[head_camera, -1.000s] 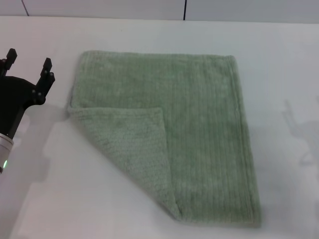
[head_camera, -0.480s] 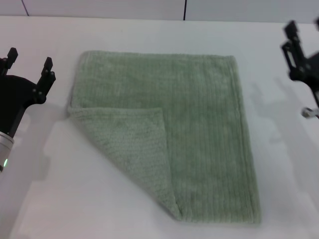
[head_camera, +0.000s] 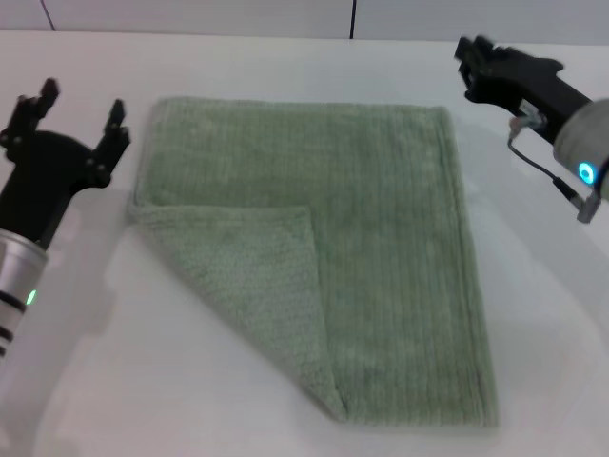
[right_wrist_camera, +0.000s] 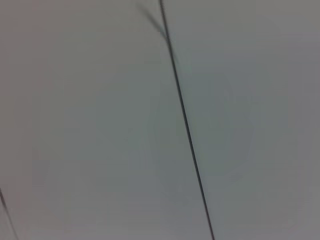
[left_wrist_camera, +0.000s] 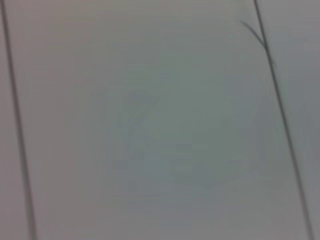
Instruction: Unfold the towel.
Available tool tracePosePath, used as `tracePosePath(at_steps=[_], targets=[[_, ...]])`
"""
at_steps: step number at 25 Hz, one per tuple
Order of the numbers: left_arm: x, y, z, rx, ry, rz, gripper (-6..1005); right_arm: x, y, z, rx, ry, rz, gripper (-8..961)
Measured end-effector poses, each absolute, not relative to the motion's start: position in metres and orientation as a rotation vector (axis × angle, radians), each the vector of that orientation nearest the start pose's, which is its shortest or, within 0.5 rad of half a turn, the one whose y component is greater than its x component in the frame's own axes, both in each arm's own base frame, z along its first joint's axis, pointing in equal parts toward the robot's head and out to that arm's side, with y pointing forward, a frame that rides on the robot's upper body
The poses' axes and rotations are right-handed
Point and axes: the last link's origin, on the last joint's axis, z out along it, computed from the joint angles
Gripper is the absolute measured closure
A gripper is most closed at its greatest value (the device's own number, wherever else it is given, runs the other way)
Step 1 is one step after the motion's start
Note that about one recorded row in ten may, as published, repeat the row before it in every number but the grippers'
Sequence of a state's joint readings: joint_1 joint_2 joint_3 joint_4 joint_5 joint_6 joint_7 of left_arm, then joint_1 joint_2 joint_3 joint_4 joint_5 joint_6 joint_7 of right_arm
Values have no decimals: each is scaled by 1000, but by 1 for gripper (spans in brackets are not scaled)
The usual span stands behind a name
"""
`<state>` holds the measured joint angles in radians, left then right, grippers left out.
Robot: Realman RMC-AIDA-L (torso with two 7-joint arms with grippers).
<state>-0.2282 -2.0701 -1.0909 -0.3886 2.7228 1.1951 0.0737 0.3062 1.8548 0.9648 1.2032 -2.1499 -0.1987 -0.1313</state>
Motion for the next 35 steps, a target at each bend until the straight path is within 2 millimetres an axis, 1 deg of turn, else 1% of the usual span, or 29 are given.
tracePosePath(at_steps=[2, 3, 4, 5, 7, 8, 9, 10, 13, 15, 16, 18, 19, 20, 23, 24, 26, 28, 32, 35], targets=[[-307, 299, -26, -1710, -296, -637, 257, 205, 378, -24, -1985, 982, 601, 722], [-296, 305, -33, -1764, -325, -618, 257, 206, 383, -24, -2001, 1032, 542, 755], [-296, 305, -33, -1764, -325, -618, 257, 206, 386, -23, -2014, 1073, 489, 787], [-290, 309, -36, -1809, -342, -590, 257, 207, 386, -25, -2034, 1106, 425, 820], [-274, 314, -38, -1886, -368, -539, 257, 208, 387, -26, -2052, 1133, 318, 874], [-257, 318, -39, -1961, -404, -467, 257, 208, 387, -25, -2058, 1126, 251, 902], [-257, 318, -39, -1961, -404, -467, 257, 208, 387, -25, -2058, 1126, 251, 929], [-248, 319, -40, -2004, -426, -413, 257, 206, 388, -25, -2060, 1124, 232, 956], [-222, 318, -37, -2083, -464, -317, 257, 202, 389, -26, -2085, 1128, 198, 955], [-206, 316, -37, -2155, -513, -192, 257, 200, 389, -25, -2093, 1130, 188, 954], [-201, 315, -37, -2178, -524, -147, 257, 199, 389, -25, -2095, 1129, 187, 954], [-185, 308, -40, -2255, -542, 3, 257, 198, 389, -22, -2095, 1128, 187, 954], [-179, 306, -42, -2275, -544, 31, 257, 197, 390, -20, -2095, 1131, 184, 954], [-179, 306, -42, -2275, -544, 31, 257, 197, 390, -17, -2094, 1132, 179, 954], [-168, 299, -47, -2339, -557, 97, 257, 197, 395, -7, -2105, 1145, 133, 953], [-165, 299, -47, -2357, -567, 99, 257, 197, 395, -7, -2105, 1145, 133, 953], [-160, 301, -49, -2385, -603, 75, 256, 199, 400, -4, -2112, 1174, 92, 953], [-161, 304, -49, -2395, -645, 55, 256, 202, 405, -2, -2109, 1208, 53, 953], [-164, 307, -50, -2399, -666, 43, 256, 203, 416, -4, -2114, 1241, 7, 954], [-163, 306, -51, -2403, -652, 35, 256, 198, 422, -9, -2127, 1225, 5, 954]])
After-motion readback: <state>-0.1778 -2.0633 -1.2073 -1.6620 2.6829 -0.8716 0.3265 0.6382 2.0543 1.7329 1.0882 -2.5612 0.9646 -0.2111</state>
